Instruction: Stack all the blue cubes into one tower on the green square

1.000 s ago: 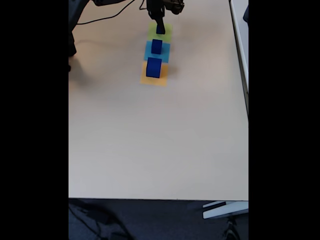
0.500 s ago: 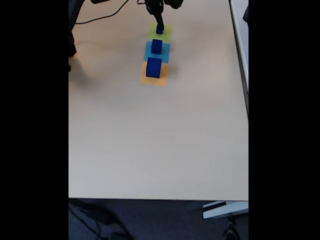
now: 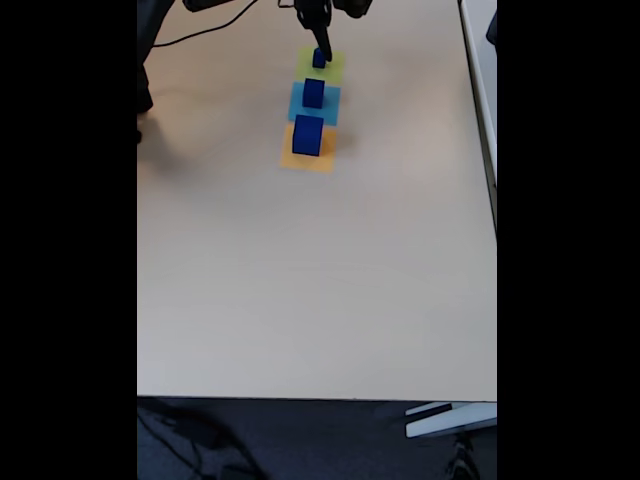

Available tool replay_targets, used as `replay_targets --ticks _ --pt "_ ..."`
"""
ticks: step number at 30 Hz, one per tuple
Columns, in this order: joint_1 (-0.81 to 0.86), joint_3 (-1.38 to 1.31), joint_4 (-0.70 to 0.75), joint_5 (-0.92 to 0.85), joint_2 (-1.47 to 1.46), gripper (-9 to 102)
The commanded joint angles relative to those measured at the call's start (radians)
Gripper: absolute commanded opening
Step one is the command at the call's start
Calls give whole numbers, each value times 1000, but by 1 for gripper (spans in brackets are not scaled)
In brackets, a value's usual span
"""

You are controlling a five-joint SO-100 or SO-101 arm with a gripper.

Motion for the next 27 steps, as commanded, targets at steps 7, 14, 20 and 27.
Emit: replay_targets --ticks 7,14,20,27 --pt "-14 -75 3 49 -15 39" --pt "-11 -63 37 54 -17 38" --pt "2 -63 57 49 -29 38" --pt "8 -69 55 57 -58 38"
